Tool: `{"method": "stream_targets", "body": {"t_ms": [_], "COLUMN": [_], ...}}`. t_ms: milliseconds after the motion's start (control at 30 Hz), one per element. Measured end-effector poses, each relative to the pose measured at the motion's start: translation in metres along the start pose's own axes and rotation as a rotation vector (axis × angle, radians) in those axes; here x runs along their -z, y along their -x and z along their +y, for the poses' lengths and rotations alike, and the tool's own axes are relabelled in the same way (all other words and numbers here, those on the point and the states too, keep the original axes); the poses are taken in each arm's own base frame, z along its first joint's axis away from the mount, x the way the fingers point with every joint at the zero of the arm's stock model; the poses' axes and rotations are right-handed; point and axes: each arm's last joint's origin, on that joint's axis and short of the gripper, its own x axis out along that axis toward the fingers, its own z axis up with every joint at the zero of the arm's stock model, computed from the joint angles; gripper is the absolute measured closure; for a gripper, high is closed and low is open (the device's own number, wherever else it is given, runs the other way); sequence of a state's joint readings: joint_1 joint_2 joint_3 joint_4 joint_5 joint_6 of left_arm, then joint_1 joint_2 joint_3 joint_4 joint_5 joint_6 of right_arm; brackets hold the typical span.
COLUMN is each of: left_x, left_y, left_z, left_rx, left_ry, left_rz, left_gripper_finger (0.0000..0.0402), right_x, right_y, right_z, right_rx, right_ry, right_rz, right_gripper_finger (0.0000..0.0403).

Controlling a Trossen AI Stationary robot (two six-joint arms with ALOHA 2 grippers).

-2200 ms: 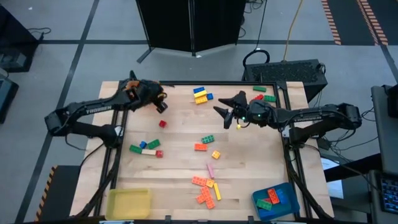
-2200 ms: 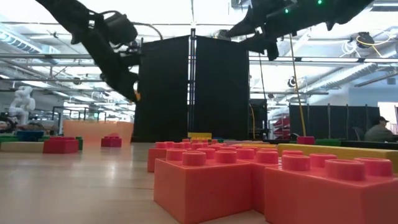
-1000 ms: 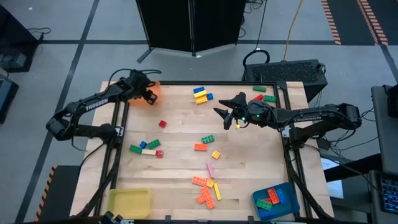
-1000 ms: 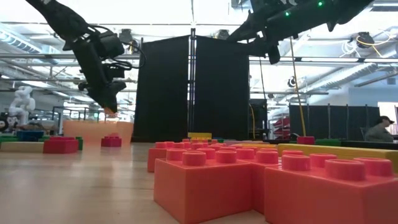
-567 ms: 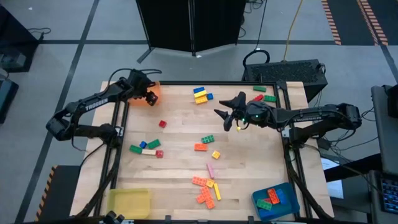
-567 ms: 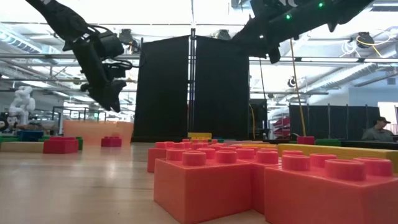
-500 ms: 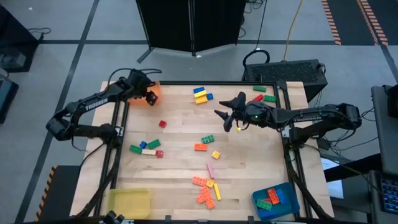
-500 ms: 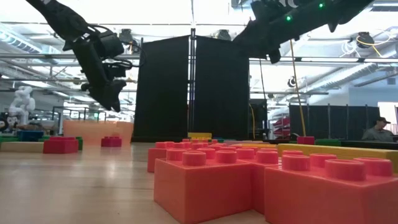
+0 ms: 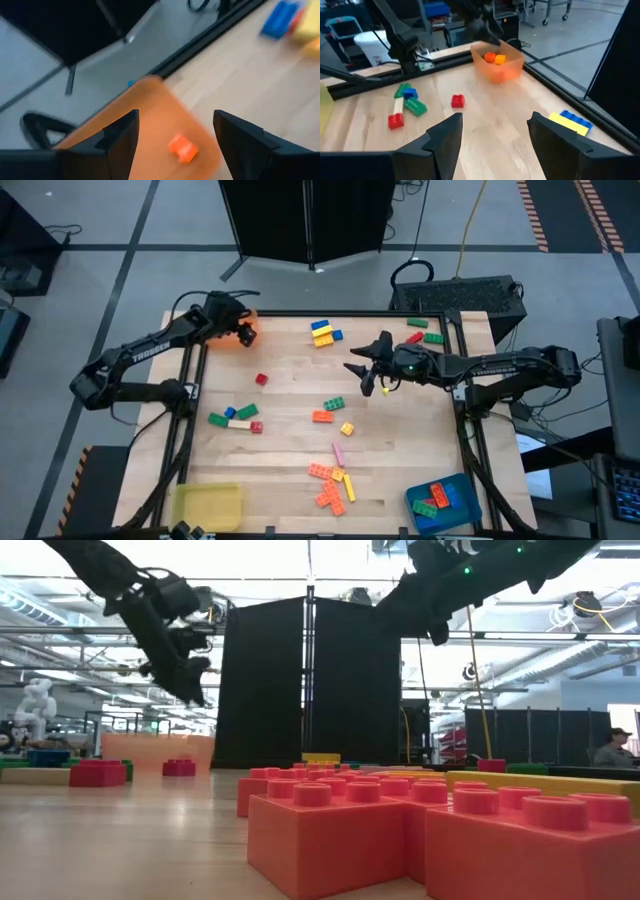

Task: Sort blocks by size
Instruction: Put the yellow 4 stud game piece into the orange bin

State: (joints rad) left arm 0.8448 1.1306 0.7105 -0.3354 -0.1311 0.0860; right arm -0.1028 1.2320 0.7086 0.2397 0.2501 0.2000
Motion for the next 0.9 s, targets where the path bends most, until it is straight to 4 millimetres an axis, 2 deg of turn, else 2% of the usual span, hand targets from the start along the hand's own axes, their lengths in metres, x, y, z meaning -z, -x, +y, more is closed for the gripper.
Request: {"method": "stream_targets", "body": {"t_ms": [267, 400, 567, 700, 900], "left_x": [-0.005, -0.005, -0.001, 0.003, 0.021], "left_y": [0.032, 0.039, 0.047, 0.054, 0.052], "left_z": [-0.030, -0.048, -0.075, -0.096, -0.120], "left_rx": [0.115, 0.215, 0.366, 0.451, 0.554], "left_ry": [-0.093, -0.152, -0.239, -0.304, -0.379], "left_rz": [-0.121, -0.148, -0.159, -0.216, -0.370], "left_gripper_finger": [0.0146, 0.0146, 0.0146, 0.0146, 0.0146], "right_x": [0.020, 0.033, 0.047, 0.054, 0.081], "right_y": [-0.018, -0.028, -0.035, -0.037, -0.034], "right_z": [0.001, 0.002, 0.004, 0.013, 0.037], "right_rx": [-0.005, -0.002, -0.111, -0.158, -0.182], "right_ry": [0.076, 0.100, 0.094, -0.010, -0.092], "right_rz": [0.095, 0.158, 0.251, 0.299, 0.454], "right_gripper_finger": [0.0181, 0.0181, 0.0181, 0.0181, 0.0181]}}
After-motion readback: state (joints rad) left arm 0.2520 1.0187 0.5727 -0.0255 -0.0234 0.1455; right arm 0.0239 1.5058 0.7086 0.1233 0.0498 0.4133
